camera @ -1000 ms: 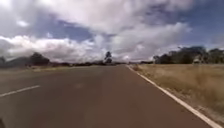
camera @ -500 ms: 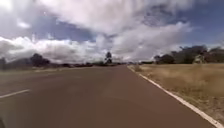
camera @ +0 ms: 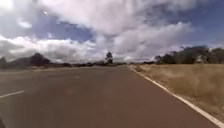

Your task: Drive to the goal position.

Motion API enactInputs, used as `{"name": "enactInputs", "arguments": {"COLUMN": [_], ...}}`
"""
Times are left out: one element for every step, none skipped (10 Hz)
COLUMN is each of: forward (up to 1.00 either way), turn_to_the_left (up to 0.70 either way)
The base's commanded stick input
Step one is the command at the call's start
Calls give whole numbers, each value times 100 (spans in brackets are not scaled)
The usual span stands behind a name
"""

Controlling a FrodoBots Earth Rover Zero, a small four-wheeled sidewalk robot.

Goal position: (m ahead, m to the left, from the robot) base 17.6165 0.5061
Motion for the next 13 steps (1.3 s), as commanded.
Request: {"name": "enactInputs", "arguments": {"forward": [70, 70, 70, 70, 70, 70, 70, 70, 70, 70, 70, 70, 70], "turn_to_the_left": [-1, 0, 0, 0, 0, 0, 0, 0, 0, 0, 0, 0, 0]}}
